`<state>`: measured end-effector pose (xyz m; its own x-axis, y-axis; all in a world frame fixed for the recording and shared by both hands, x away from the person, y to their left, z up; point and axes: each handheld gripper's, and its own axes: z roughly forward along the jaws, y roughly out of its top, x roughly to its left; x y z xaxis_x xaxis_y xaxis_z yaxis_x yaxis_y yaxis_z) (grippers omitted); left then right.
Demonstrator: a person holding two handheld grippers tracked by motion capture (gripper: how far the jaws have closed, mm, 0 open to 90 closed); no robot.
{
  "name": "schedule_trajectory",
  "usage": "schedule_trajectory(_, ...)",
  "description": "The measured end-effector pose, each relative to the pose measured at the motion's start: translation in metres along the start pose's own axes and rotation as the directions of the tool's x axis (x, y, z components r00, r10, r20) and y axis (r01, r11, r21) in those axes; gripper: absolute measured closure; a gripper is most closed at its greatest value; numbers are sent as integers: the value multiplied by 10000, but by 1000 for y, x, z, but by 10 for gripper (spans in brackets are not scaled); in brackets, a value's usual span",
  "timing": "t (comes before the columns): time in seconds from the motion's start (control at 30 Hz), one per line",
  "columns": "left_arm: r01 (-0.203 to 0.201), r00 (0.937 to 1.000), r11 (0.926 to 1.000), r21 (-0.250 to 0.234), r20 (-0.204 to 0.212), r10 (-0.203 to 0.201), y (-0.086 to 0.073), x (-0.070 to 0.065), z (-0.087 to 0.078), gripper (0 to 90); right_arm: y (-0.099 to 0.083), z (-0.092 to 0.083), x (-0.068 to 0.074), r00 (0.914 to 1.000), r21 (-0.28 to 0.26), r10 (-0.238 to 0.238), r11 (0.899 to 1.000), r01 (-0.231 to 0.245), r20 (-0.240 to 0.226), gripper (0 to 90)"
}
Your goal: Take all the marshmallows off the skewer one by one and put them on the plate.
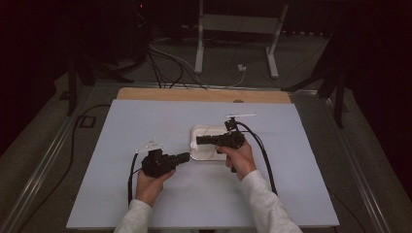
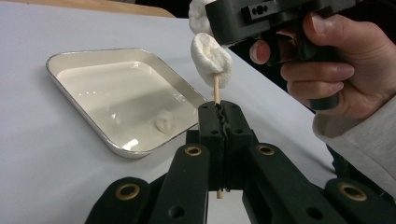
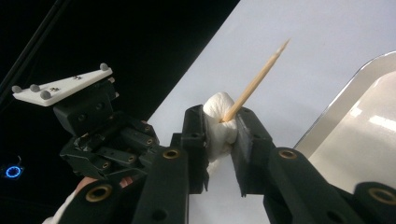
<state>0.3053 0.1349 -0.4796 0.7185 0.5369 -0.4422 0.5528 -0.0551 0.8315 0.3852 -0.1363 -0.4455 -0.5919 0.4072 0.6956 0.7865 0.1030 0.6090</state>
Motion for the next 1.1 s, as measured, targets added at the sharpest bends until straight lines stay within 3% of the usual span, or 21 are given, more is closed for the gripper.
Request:
schedule_trajectory(0.57, -218, 9996, 9997, 56, 160, 218, -2, 0, 0, 900, 5, -11, -3, 9995, -288, 298, 9992, -294, 135, 797)
schedule_trajectory(1.1, -529, 9986, 9983, 252, 44, 528, -2, 0, -3, 900, 12, -20, -7, 9985, -652, 488, 9968, -470, 255, 798)
